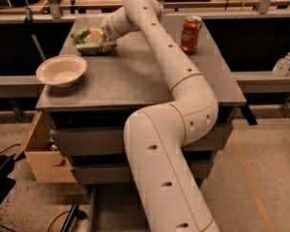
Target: Place green jalapeno chip bag into bottom drawer
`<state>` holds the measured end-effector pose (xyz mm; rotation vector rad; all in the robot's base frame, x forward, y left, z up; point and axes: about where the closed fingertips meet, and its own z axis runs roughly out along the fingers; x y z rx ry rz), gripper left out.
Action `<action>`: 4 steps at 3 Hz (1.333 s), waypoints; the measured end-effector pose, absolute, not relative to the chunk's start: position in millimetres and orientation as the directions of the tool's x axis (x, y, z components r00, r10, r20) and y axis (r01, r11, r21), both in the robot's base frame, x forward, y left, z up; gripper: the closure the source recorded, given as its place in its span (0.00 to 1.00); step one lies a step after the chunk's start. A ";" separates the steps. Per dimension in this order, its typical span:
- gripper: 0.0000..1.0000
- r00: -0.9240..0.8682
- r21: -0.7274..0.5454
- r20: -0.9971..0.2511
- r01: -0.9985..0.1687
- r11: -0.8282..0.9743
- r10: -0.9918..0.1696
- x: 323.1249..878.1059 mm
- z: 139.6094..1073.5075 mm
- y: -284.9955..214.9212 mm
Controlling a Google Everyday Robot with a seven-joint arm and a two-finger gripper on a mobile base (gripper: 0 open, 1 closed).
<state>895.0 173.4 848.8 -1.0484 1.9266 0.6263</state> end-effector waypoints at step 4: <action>1.00 -0.306 0.039 -0.847 -0.852 0.523 -0.435 894.2 848.4 178.2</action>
Offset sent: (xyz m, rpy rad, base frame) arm 0.0001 0.0022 -0.0023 0.0005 0.0023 0.0016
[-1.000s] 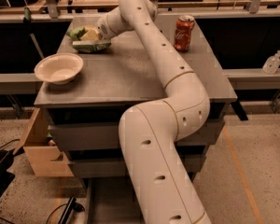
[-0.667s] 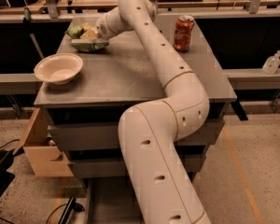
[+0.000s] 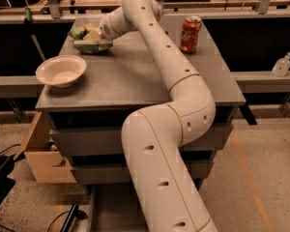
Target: Place green jalapeno chip bag into bottom drawer
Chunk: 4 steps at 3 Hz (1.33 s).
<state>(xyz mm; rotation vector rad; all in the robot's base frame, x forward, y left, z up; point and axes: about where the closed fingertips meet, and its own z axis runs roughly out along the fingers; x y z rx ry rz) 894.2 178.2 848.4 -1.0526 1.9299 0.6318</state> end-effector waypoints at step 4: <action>1.00 -0.306 0.039 -0.847 -0.851 0.523 -0.435 894.1 849.0 178.0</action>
Offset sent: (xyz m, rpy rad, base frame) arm -0.0981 -0.1173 0.1253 -0.1039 -0.1909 -0.1429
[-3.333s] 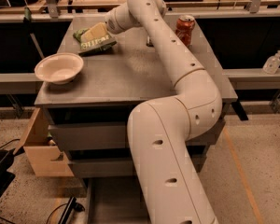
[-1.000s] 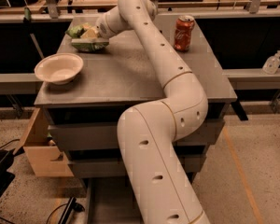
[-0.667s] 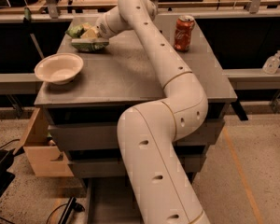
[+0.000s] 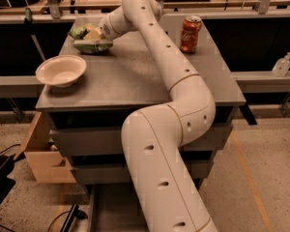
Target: Place green jalapeno chip bag into bottom drawer
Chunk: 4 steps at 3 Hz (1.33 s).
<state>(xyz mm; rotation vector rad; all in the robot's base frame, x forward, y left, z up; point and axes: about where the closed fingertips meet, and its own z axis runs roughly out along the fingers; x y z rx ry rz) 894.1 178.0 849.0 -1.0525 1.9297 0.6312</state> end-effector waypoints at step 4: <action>1.00 -0.306 0.039 -0.847 -0.852 0.523 -0.436 893.8 849.8 178.2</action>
Offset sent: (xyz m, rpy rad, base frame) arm -0.2256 -0.1947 0.1480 -0.0601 -0.3332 -0.3018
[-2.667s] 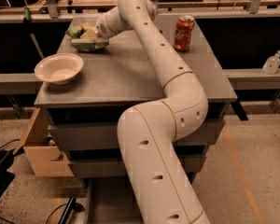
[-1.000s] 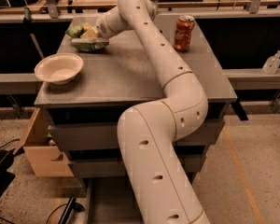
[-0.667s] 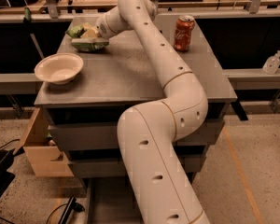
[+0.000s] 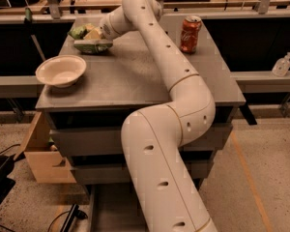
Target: Place green jalapeno chip bag into bottom drawer
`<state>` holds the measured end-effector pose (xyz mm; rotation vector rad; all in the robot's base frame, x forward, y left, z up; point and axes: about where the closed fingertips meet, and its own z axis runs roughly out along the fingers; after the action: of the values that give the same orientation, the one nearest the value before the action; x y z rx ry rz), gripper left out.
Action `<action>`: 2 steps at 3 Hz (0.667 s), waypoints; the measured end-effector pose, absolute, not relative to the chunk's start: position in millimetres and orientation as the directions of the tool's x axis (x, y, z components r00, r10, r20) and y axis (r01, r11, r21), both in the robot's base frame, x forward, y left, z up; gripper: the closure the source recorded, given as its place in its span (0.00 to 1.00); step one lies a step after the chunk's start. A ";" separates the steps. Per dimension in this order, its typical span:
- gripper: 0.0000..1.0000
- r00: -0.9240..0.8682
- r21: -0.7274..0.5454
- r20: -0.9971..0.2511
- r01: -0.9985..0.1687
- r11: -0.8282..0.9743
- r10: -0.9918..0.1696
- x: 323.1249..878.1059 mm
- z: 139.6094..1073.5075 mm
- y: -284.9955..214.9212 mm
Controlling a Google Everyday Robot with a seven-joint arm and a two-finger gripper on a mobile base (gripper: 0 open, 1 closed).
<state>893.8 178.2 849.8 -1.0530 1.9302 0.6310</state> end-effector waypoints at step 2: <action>1.00 -0.306 0.038 -0.846 -0.851 0.523 -0.436 893.7 850.2 178.1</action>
Offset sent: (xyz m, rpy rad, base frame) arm -0.1550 -0.1214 0.1211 -0.4191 -0.0584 -0.3450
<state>893.7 178.1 850.2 -1.0529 1.9305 0.6303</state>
